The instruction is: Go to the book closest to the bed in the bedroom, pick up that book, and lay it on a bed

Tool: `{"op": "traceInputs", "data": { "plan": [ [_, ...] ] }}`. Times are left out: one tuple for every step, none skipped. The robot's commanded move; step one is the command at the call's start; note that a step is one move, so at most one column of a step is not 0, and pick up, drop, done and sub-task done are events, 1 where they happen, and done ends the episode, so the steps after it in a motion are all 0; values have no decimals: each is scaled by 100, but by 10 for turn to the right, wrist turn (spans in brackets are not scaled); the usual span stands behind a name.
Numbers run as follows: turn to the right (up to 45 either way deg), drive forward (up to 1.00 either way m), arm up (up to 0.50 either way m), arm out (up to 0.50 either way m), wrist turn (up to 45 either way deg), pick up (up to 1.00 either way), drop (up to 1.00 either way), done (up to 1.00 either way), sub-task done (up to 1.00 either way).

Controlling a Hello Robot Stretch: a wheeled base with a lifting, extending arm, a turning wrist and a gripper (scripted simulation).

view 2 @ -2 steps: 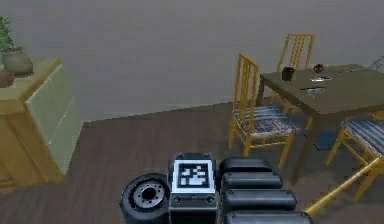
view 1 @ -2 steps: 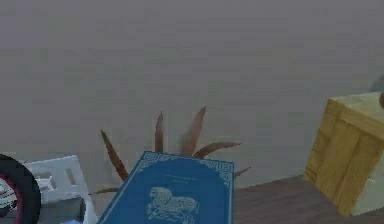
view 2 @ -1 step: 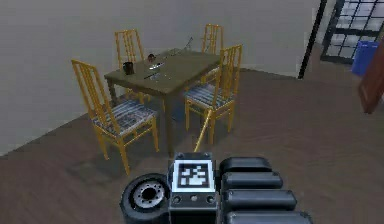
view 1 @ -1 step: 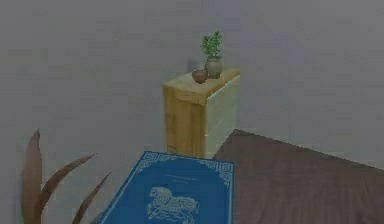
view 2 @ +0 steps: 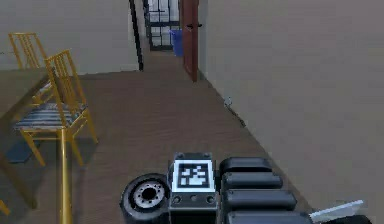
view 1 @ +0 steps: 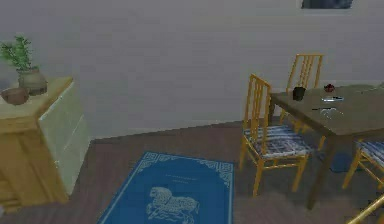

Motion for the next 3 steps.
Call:
{"op": "traceInputs", "data": {
  "plan": [
    [450,0,0,0,0,0,0,0,0],
    [420,0,0,0,0,0,0,0,0],
    [0,0,0,48,0,0,0,0,0]
  ]
}}
